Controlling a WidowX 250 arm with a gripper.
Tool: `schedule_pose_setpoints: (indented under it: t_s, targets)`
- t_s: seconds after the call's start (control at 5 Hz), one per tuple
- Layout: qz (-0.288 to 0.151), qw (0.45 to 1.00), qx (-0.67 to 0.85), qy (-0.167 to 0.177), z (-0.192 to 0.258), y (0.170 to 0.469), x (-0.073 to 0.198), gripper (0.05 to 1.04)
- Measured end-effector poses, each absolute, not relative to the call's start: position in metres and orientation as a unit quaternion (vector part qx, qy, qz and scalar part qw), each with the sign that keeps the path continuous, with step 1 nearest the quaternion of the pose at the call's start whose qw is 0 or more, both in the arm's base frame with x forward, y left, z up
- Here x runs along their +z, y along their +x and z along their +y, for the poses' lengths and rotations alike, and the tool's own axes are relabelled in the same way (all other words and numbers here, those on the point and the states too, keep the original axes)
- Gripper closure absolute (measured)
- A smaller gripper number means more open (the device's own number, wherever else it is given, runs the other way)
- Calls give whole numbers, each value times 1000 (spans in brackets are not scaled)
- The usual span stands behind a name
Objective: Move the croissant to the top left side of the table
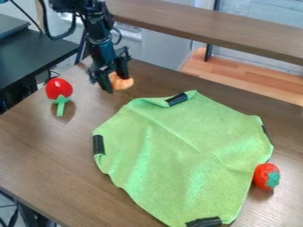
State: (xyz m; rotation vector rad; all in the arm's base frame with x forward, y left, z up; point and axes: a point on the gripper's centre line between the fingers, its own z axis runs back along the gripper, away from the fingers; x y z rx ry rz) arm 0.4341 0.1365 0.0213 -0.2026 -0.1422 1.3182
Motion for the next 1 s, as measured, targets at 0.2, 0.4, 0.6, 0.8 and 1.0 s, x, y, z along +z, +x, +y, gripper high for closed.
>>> schedule_pose_setpoints:
  t_s: [0.2, 0.4, 0.6, 0.8, 1.0]
  targets:
    - [-75, 778, 617, -91, 145, 449, 19, 440]
    - [-79, 772, 625, -87, 155, 453, 11, 371]
    - [-77, 768, 630, -85, 158, 451, 10, 111]
    - [-72, 769, 629, -87, 156, 450, 9, 82]
    - [-62, 771, 627, -94, 151, 446, 10, 82]
